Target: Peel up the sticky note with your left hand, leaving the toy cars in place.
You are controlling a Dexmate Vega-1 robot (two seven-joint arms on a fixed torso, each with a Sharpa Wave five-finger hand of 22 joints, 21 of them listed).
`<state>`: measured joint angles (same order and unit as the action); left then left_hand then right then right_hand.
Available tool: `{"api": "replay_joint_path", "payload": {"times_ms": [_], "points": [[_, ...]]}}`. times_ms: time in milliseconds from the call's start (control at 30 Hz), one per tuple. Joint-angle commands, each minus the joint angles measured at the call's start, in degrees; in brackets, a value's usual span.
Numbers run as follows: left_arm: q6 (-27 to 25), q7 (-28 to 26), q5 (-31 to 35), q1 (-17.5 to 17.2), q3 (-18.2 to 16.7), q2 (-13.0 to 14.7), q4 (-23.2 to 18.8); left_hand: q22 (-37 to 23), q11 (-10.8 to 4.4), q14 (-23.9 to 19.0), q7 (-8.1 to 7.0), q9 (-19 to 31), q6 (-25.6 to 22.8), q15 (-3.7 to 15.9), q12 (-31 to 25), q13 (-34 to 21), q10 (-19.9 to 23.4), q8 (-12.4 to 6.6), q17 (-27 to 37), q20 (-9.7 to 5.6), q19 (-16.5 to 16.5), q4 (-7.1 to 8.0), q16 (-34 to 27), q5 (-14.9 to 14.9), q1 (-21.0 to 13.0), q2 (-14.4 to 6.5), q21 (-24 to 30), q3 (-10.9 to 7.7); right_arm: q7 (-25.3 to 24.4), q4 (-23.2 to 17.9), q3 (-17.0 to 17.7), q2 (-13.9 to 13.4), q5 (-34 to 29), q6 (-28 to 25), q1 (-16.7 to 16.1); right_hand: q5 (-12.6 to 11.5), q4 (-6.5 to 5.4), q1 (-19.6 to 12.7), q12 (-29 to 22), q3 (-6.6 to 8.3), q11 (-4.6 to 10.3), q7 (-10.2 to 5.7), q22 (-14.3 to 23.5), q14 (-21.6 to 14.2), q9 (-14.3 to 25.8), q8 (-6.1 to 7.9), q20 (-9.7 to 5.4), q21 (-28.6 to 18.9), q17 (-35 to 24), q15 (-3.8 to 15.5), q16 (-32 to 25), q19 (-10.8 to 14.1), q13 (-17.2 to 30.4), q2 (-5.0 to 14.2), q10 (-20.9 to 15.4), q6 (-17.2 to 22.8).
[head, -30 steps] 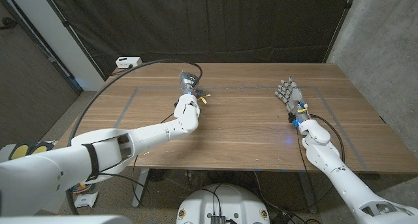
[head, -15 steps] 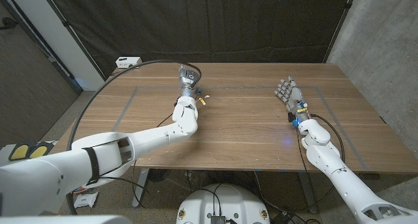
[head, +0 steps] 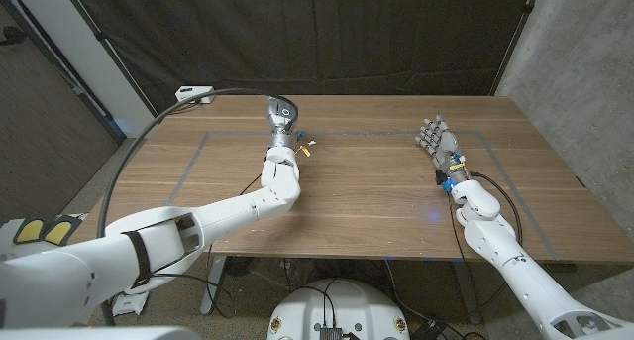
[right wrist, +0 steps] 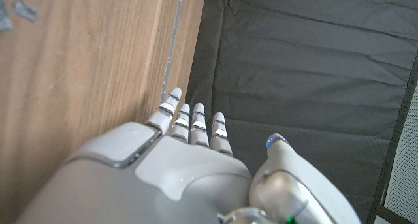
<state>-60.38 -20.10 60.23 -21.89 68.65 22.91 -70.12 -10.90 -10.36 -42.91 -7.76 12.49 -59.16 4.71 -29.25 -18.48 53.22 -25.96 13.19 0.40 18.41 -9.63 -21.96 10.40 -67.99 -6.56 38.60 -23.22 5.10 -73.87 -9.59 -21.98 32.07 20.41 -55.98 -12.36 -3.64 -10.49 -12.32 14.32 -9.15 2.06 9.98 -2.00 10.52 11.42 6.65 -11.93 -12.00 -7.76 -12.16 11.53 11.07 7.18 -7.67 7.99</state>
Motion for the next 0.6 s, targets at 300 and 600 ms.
{"api": "replay_joint_path", "payload": {"times_ms": [300, 600], "points": [[5.7, -5.0, -12.2, -5.2, -11.3, 3.1, -13.1, -0.2, -1.55, -0.6, 0.28, 0.0, -0.1, 8.27, -3.5, -6.2, 1.2, -0.64, 0.3, 0.39, -0.1, 0.36, 0.7, 0.2, -0.5, 0.2, 0.3, -0.06, -1.6, -1.9, -0.2, -0.4, -0.1, 0.1, -1.1, 0.1, -0.14, -0.2, 0.2, 0.48, 0.00, -0.04, 0.3, -0.4, 0.1, -0.16, 0.20, 0.2, -0.1, -0.01, 0.0, 0.4, 0.2, -0.40, -0.2, 0.2], [12.5, -6.6, -22.0, -10.0, -19.7, 4.4, -20.1, -0.2, -1.53, -0.7, 0.67, 0.0, 0.2, 8.14, -3.6, -6.6, 1.0, -0.63, 0.4, 0.77, -0.4, 0.53, 0.8, 0.2, -0.4, 0.1, 0.2, -0.01, -2.3, -3.3, -0.3, -1.0, -0.5, -0.1, -1.3, 0.1, -0.13, -0.2, 0.2, 0.55, -0.06, -0.01, 0.3, -0.4, 0.1, -0.17, 0.22, 0.1, -0.1, 0.07, 0.0, 0.4, 0.2, -0.39, -0.3, 0.3]]}}
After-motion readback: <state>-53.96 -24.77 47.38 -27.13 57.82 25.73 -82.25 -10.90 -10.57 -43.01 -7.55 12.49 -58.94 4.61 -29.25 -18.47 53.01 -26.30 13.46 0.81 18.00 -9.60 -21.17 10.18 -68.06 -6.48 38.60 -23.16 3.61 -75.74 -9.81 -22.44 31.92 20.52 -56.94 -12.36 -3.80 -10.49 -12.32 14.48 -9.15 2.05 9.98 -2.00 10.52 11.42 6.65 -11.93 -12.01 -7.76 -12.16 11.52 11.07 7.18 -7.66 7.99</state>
